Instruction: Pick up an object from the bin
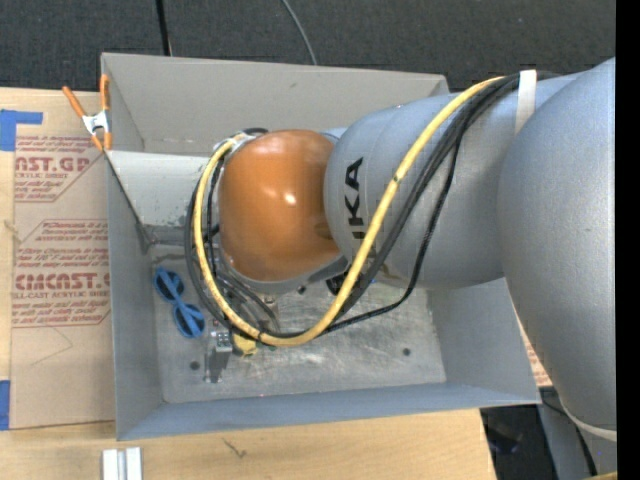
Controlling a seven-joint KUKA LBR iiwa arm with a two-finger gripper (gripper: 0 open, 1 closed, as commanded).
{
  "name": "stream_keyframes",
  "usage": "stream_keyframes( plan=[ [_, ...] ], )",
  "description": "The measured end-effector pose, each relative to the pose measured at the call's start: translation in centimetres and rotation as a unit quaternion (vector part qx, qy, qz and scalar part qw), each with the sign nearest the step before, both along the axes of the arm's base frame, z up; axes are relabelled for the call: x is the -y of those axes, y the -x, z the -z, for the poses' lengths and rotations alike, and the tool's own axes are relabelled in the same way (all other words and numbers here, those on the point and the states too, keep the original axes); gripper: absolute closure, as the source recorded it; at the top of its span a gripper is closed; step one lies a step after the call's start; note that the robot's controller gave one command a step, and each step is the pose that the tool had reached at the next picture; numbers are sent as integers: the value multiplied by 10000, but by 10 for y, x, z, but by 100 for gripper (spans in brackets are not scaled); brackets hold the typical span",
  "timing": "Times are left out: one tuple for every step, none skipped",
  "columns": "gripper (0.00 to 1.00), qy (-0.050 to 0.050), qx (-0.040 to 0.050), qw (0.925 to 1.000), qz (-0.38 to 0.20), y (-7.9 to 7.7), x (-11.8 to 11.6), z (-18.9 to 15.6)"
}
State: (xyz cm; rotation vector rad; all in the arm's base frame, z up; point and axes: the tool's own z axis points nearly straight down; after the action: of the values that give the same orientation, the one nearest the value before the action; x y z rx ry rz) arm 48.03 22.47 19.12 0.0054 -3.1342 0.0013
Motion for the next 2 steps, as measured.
stream_keyframes(
  plan=[
    [0, -21, 70, 9970, -771, -78, -23, 121],
    [0, -5, 32, 9850, -1723, -22, 36, 91]
  ],
)
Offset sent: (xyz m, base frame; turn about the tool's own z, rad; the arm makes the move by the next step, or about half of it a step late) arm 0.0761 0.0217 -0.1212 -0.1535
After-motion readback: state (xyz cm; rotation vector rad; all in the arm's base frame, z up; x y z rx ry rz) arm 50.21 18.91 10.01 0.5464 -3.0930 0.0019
